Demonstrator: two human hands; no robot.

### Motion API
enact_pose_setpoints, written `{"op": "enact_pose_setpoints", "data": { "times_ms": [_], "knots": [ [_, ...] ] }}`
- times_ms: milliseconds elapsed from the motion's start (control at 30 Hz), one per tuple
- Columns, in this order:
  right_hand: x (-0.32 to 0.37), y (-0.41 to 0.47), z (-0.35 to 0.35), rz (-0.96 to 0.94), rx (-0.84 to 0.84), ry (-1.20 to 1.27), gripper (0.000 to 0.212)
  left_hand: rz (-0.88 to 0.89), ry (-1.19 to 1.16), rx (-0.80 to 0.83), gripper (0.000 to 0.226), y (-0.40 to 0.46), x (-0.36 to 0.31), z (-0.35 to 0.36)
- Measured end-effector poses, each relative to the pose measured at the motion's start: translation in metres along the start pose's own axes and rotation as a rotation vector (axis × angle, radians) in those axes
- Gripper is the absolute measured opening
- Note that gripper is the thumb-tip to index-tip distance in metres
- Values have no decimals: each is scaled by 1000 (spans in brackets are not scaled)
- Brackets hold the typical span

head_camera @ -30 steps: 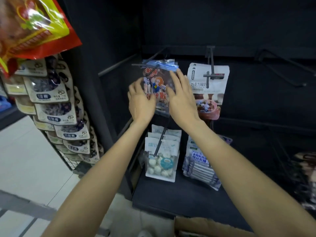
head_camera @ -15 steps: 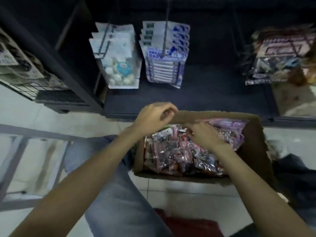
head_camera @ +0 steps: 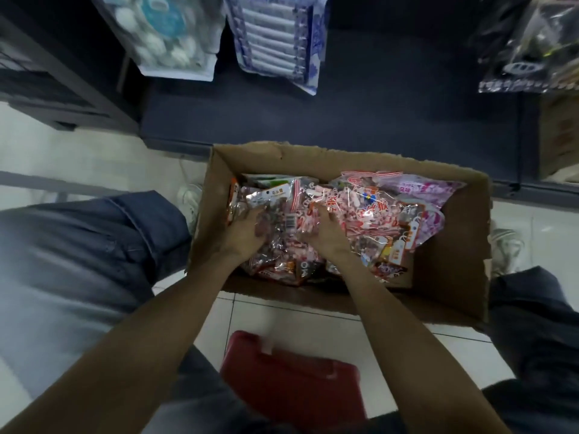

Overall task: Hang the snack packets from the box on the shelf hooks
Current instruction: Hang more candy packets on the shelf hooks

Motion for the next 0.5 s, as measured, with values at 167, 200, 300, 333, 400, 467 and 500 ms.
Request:
{"op": "enact_pose_setpoints", "data": {
  "times_ms": [167, 200, 300, 333, 400, 467, 500],
  "knots": [
    [6, 19, 39, 92, 26, -154, 109, -88, -191, 66, 53, -12, 23, 7],
    [5, 20, 39, 99, 13, -146, 105, -123, -220, 88, 55, -12, 28, 9],
    [-5, 21, 29, 140, -66, 48, 83, -234, -250, 146, 69, -11, 41, 20],
    [-11, 19, 21, 164, -100, 122, 78, -267, -246, 160, 71, -11, 43, 24],
    [-27, 13, 10, 251, -131, 321, 74, -321, -285, 174, 66, -9, 43, 31],
    [-42, 6, 3, 314, -128, 444, 74, -346, -387, 166, 56, -6, 39, 34],
    [-49, 4, 1, 322, -116, 463, 75, -363, -456, 148, 51, -6, 37, 34]
  ]
}}
Point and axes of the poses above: each hand's wrist, its own y-axis towards the middle knuckle, its own z-axis out of the palm, x = y × z, the point moved 8 cm from there along y, towards the middle knuckle, and after that the axes turned 7 degrees about -x, right-handed, at the moved point
